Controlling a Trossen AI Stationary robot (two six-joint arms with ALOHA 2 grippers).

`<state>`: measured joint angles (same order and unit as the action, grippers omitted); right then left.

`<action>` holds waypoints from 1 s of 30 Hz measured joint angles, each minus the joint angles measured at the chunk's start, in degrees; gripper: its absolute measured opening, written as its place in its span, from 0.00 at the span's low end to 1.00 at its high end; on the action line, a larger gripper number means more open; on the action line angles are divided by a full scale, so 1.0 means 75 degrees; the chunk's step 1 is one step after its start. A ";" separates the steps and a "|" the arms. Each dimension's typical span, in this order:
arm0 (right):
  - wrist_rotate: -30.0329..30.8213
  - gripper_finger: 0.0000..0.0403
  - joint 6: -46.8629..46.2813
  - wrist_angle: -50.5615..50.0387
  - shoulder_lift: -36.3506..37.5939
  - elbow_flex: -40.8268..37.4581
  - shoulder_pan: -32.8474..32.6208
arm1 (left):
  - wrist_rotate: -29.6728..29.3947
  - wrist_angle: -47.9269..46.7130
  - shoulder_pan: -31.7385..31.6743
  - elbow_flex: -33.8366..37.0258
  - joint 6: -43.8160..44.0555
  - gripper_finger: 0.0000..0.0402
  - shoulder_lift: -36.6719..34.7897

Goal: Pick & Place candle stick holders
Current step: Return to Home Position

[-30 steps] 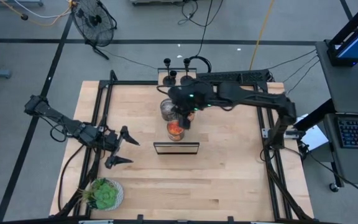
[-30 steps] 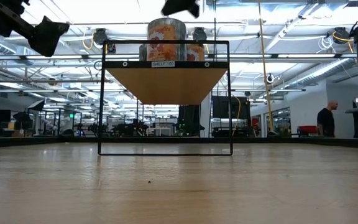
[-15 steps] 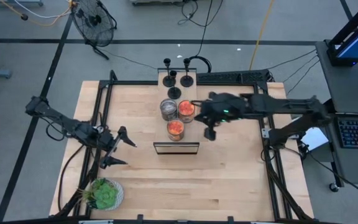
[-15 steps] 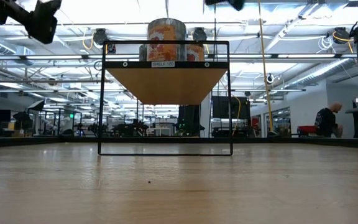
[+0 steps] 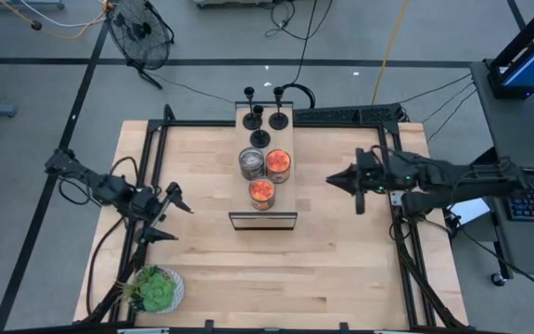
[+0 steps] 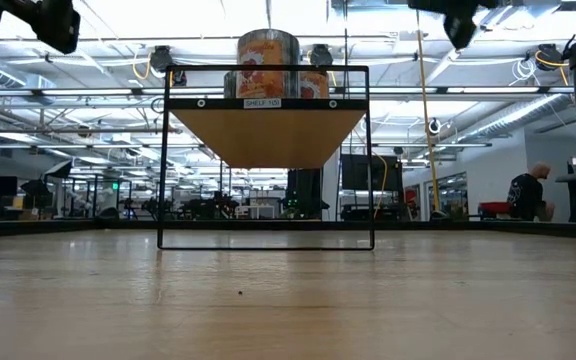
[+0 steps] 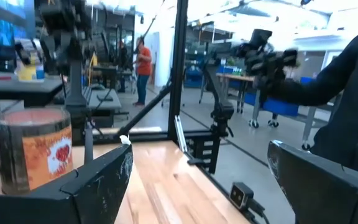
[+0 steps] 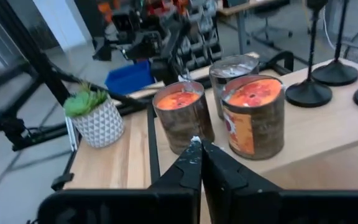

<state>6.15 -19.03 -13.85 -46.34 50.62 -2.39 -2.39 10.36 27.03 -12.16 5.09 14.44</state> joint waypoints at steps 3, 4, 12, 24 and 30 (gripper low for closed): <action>0.0009 0.00 -0.0008 0.0486 0.0831 -0.0848 0.0003 | -0.0003 -0.0173 0.0000 0.0000 -0.0017 0.94 -0.0264; 0.0009 0.00 -0.0008 0.0614 0.1089 -0.1084 0.0003 | -0.0003 -0.0291 0.0000 0.0000 -0.0008 0.94 -0.0347; 0.0009 0.00 -0.0172 0.0770 0.2614 -0.2526 0.0003 | -0.0191 -0.0723 0.0000 0.0000 -0.0076 0.94 -0.0900; -0.0018 0.00 -0.0393 -0.0501 0.4258 -0.3394 0.0003 | -0.0490 -0.1442 0.0000 0.0000 -0.0094 0.94 -0.1596; 0.0002 0.00 -0.0122 -0.0702 0.5251 -0.3394 0.0003 | -0.0661 -0.1628 -0.0007 0.0000 -0.0295 0.94 -0.1893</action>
<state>6.17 -19.95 -19.11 -6.96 25.17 -2.37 -7.35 -1.85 26.98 -12.16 2.87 0.24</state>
